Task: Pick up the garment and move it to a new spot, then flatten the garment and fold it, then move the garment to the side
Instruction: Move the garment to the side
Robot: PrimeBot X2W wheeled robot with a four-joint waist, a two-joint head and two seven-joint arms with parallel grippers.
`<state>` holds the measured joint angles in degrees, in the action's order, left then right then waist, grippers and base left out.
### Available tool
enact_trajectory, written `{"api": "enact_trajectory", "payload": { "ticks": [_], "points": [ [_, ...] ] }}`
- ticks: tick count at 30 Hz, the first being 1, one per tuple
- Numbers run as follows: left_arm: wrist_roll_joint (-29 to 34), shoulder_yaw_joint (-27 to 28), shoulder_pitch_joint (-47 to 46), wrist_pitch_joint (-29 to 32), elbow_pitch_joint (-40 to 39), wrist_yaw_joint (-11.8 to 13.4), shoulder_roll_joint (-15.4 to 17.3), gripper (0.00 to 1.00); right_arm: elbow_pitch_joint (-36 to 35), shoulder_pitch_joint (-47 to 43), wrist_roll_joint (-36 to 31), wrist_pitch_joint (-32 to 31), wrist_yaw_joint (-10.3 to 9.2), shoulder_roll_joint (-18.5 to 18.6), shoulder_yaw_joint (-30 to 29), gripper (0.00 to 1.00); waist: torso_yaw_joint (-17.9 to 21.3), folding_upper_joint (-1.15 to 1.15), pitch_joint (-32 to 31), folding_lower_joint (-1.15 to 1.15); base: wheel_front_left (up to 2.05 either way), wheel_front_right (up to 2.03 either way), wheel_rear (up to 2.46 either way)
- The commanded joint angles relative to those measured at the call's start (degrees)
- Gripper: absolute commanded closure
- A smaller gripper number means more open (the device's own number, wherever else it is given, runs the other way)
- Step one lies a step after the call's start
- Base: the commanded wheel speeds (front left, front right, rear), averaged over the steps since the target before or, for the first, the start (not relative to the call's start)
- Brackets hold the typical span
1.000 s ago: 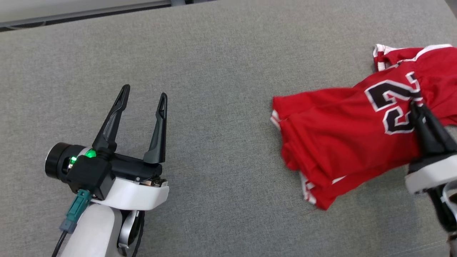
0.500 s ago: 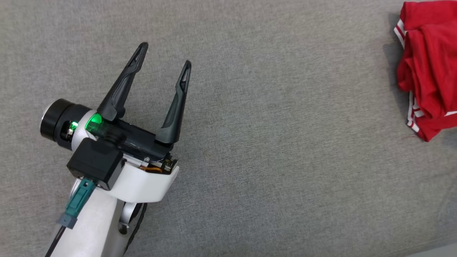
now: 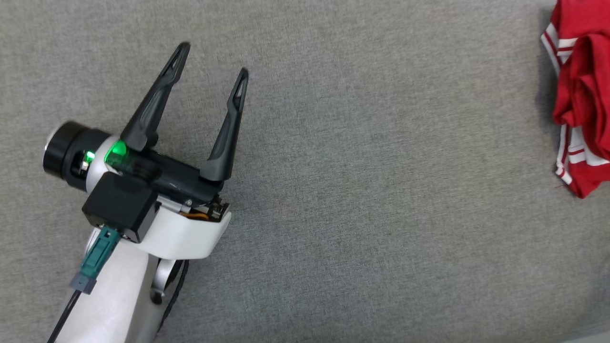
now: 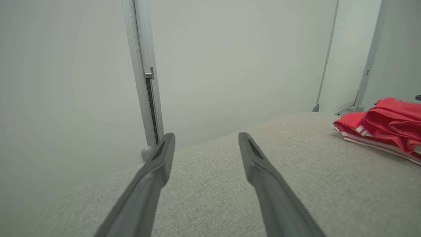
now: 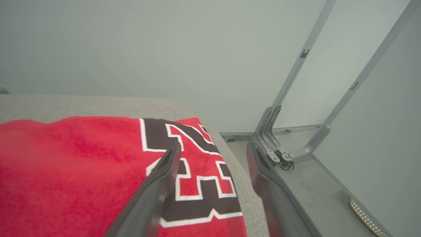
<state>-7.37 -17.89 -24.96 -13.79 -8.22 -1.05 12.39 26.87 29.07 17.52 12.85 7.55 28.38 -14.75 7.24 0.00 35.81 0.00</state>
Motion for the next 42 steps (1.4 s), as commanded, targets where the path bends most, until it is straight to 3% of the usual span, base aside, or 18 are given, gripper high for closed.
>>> {"api": "enact_trajectory", "payload": {
  "ticks": [1,13,18,28,33,42],
  "points": [
    [-0.7,0.6,1.7,-0.3,0.7,0.6,0.5,0.00,-1.8,-2.1,-0.9,1.1,-0.13,-1.9,0.3,0.00,0.3,0.00,-2.8,0.00,0.00,0.00,0.00],
    [-5.3,3.8,11.9,-1.1,4.5,3.3,-0.9,0.00,-21.4,-18.0,-4.9,0.5,-0.13,-15.5,8.0,0.00,-1.9,0.00,-16.2,0.00,0.00,0.00,0.00],
    [-6.8,5.2,15.8,-1.2,6.4,4.1,-1.2,0.00,-26.5,-23.3,-5.2,-1.8,-0.13,-19.1,10.8,0.00,-3.8,0.00,-21.0,0.00,0.00,0.00,0.00],
    [-8.4,6.8,18.8,-1.3,8.1,4.8,-1.3,0.00,-32.2,-28.5,-5.9,-5.7,-0.13,-19.8,11.4,0.00,-7.7,0.00,-24.9,0.00,0.00,0.00,0.00],
    [-9.5,7.4,21.4,-1.3,10.3,4.8,-1.1,0.00,-33.5,-31.5,-6.8,-7.6,-0.12,-20.5,12.3,0.00,-10.2,0.00,-29.5,0.00,0.00,0.00,0.00],
    [-10.7,7.0,28.8,0.0,11.9,5.2,0.0,0.00,-36.7,-39.7,-6.8,-11.3,-0.12,-22.0,13.2,0.00,-11.1,0.00,-37.6,0.00,0.00,0.00,0.00]
  ]
}}
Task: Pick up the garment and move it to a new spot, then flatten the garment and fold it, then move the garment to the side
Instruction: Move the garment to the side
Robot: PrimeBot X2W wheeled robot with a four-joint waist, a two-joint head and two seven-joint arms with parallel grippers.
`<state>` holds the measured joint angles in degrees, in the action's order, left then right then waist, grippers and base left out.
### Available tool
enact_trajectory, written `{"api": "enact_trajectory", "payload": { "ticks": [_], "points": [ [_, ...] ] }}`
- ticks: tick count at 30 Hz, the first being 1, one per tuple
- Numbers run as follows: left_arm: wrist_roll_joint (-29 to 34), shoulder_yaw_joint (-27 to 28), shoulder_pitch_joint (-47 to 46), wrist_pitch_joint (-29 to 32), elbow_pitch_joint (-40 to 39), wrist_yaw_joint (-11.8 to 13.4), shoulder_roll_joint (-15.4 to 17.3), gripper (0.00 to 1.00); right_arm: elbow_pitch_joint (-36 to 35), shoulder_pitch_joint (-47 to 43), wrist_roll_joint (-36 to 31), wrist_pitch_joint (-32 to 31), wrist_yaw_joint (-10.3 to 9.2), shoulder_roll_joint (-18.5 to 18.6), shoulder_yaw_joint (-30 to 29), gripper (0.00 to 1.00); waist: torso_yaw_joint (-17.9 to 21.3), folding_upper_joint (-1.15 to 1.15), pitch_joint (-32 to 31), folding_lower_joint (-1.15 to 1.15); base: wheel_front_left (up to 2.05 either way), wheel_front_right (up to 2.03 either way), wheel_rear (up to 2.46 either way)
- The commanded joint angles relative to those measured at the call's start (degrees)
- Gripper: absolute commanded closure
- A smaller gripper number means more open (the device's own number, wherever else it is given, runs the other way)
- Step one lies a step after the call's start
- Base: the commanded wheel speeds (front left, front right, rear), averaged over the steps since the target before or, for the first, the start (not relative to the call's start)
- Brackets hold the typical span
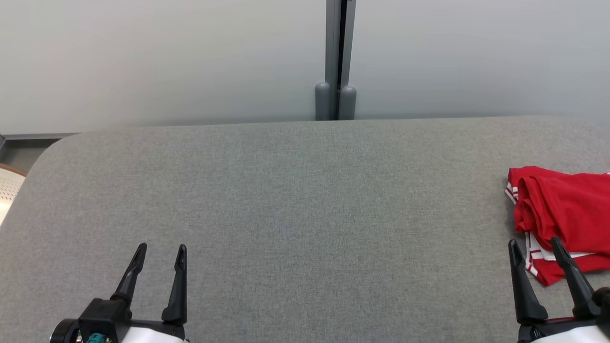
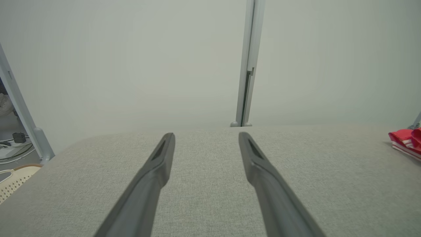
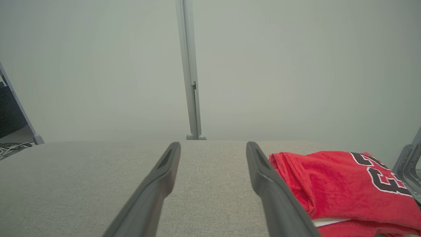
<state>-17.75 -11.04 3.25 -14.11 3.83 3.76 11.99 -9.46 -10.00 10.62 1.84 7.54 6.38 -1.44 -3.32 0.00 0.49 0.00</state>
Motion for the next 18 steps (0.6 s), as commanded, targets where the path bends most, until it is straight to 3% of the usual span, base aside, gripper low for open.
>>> {"api": "enact_trajectory", "payload": {
  "ticks": [1,18],
  "points": [
    [-0.5,0.2,1.2,0.4,-0.4,0.4,0.5,0.00,-0.8,-1.3,0.2,-0.7,-0.11,-0.1,-0.1,0.00,-0.5,0.00,-2.6,0.00,0.00,0.00,0.00],
    [-1.1,0.1,3.6,2.0,-0.3,1.4,1.7,0.00,-1.6,-3.9,0.9,-2.8,-0.11,-0.3,-0.4,0.00,-0.7,0.00,-4.7,0.00,0.00,0.00,0.00]
  ]
}}
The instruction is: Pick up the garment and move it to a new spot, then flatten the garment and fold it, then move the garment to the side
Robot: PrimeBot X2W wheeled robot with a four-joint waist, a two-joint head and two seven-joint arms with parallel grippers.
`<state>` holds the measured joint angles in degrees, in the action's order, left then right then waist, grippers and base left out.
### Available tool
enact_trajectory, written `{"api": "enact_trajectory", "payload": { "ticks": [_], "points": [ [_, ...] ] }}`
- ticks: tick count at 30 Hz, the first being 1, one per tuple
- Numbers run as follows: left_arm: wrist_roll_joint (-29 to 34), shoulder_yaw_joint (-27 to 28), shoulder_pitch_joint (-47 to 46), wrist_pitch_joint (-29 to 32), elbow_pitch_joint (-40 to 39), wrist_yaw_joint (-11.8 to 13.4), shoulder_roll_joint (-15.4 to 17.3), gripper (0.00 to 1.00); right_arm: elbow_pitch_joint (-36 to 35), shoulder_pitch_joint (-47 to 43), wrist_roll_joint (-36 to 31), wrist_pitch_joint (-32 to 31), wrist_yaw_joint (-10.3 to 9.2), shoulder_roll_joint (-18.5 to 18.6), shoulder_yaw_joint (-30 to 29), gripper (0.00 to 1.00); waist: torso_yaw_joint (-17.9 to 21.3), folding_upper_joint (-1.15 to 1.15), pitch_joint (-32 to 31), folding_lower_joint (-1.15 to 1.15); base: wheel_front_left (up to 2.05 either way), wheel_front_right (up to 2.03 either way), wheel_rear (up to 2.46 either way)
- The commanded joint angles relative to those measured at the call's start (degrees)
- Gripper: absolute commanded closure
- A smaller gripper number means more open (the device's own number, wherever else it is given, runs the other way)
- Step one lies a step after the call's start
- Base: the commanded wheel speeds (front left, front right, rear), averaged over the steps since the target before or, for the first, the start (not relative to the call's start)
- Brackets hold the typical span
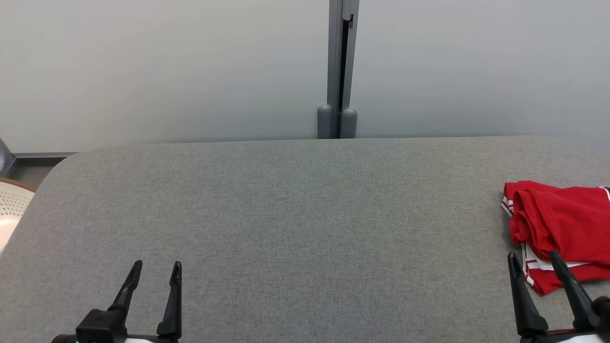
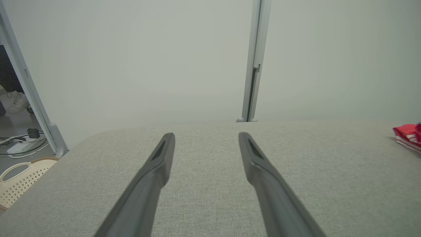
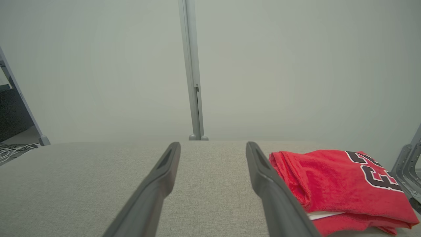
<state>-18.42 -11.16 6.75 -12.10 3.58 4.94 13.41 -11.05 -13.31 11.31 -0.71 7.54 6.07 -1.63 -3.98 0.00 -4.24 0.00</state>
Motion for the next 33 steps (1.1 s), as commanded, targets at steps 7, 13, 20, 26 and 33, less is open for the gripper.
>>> {"api": "enact_trajectory", "payload": {
  "ticks": [7,13,20,26,33],
  "points": [
    [-0.4,0.0,-0.3,-0.1,0.2,0.6,0.6,0.00,0.4,0.1,0.1,-0.2,-0.11,0.1,0.0,0.00,0.3,0.00,0.2,0.00,0.00,0.00,0.00],
    [-0.1,0.0,-0.8,-1.0,0.3,0.8,0.5,0.00,0.9,0.3,0.4,-0.2,-0.11,0.5,0.1,0.00,0.4,0.00,0.1,0.00,0.00,0.00,0.00],
    [-0.1,-0.3,-0.3,-1.2,1.1,0.7,0.2,1.00,1.1,0.2,0.9,-0.1,0.00,0.3,0.3,1.00,0.3,0.00,0.0,0.00,0.00,0.00,0.00],
    [-4.5,0.4,-0.4,0.0,2.2,0.0,-0.8,1.00,3.1,0.9,5.6,-0.2,0.01,-0.1,0.4,1.00,0.4,0.00,0.1,0.00,0.00,0.00,0.00],
    [-11.4,2.0,-1.8,1.8,3.0,-1.2,-1.6,1.00,5.4,2.9,13.4,-0.5,0.00,-0.1,0.1,1.00,0.6,0.00,0.3,0.00,0.00,0.00,0.00]
  ]
}}
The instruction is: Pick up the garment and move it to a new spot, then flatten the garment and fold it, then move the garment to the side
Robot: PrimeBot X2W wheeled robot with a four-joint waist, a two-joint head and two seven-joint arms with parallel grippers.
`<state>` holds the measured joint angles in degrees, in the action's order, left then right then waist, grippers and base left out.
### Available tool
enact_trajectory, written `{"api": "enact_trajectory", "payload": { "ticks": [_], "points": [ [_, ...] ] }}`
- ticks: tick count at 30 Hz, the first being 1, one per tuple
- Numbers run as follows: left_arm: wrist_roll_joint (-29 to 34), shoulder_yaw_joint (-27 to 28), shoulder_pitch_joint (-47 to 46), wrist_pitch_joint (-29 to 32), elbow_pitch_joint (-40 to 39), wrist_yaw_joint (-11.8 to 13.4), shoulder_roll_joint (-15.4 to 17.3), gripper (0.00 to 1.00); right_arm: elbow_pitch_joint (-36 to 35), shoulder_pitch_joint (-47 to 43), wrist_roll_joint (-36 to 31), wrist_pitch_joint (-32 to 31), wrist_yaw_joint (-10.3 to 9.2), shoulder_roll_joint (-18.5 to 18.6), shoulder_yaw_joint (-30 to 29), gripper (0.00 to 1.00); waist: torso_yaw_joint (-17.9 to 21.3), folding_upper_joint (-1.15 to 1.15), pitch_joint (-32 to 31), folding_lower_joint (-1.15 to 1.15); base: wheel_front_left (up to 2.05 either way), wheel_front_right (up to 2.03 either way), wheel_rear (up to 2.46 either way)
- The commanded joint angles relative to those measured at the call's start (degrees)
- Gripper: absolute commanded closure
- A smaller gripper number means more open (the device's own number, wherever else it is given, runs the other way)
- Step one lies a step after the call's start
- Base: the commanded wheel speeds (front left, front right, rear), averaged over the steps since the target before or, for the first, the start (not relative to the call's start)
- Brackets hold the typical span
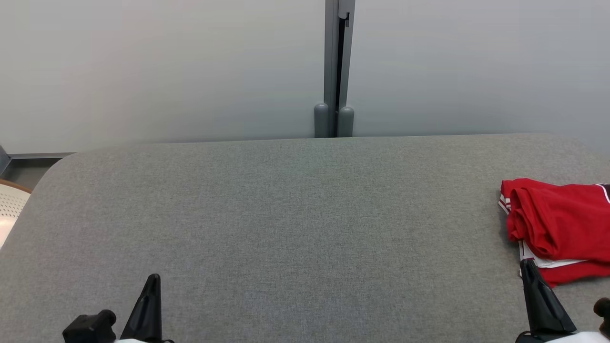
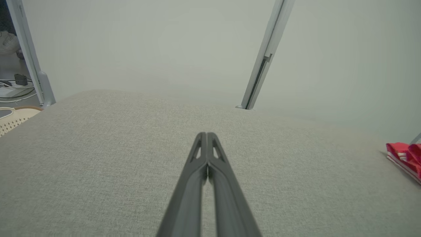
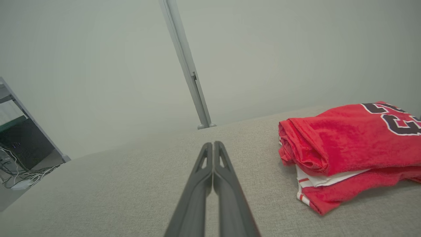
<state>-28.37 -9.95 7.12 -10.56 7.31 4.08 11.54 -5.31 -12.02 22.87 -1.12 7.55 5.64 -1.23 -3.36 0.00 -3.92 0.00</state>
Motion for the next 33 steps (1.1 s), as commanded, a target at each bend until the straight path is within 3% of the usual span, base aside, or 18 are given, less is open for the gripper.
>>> {"api": "enact_trajectory", "payload": {
  "ticks": [1,33],
  "points": [
    [-2.4,1.0,-2.3,0.5,-0.6,-0.5,0.1,1.00,-0.1,1.9,2.9,-0.2,-0.01,0.3,-0.3,1.00,0.0,0.00,0.1,0.00,0.00,0.00,0.00],
    [-26.7,6.8,-7.1,6.7,2.5,-4.9,-3.0,1.00,7.5,8.6,29.8,-1.4,-0.04,0.0,-1.2,1.00,1.0,0.00,1.1,0.00,0.00,0.00,0.00]
  ]
}}
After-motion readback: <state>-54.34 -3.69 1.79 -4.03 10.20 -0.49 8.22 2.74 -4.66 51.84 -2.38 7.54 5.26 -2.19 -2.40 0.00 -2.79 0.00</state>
